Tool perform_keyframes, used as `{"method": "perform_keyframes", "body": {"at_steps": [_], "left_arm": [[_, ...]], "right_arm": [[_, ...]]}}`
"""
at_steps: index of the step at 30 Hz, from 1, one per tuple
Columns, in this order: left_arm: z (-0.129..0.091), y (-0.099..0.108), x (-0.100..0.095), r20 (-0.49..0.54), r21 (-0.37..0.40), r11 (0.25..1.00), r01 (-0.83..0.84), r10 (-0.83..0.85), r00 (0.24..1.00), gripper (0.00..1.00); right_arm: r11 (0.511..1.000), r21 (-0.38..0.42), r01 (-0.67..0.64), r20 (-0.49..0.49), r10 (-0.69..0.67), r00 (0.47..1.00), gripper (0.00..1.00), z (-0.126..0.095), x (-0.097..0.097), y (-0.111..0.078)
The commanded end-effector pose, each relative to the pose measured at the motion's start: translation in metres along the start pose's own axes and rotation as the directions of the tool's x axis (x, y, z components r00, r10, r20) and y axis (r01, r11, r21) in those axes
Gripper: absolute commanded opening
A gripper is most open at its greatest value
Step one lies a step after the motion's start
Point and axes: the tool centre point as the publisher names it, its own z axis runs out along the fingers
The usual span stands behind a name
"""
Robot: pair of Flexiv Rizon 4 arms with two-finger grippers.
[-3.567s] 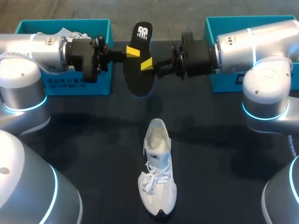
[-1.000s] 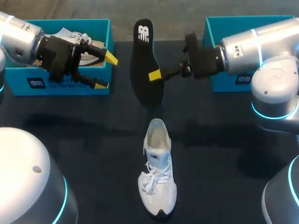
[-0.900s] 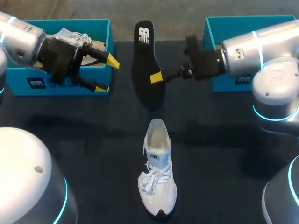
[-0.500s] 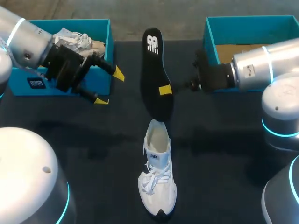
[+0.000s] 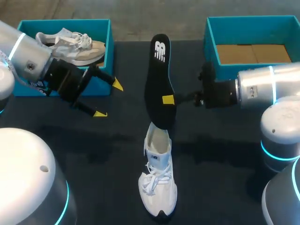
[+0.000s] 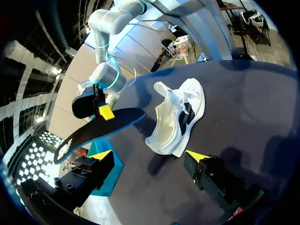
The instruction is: Take the shoe out of the shoebox, open the shoe tongue, remove and reinsert the insole, then place the shoe into the shoebox
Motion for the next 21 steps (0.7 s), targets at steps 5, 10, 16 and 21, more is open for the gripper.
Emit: {"method": "perform_keyframes", "body": {"at_steps": [5,10,16,21], "left_arm": [[0.002,0.0,-0.001,-0.003,-0.003,1.0,0.0,0.0,1.0,1.0],[0.002,0.0,-0.001,-0.003,-0.003,1.0,0.0,0.0,1.0,1.0],[0.017,0.015,0.004,-0.023,0.042,0.985,0.168,-0.167,0.986,1.0],[0.031,0.023,0.011,-0.032,0.075,0.969,0.234,-0.232,0.972,1.0]], "right_arm": [[0.999,-0.038,0.0,0.017,0.0,1.0,0.0,0.005,0.005,-0.004],[0.999,-0.038,0.0,0.017,0.0,1.0,0.0,0.005,0.005,-0.004],[0.997,-0.059,0.056,0.011,-0.056,0.998,0.0,0.012,0.0,-0.011],[0.989,-0.095,0.114,-0.001,-0.114,0.993,0.0,0.016,-0.008,-0.024]]}}
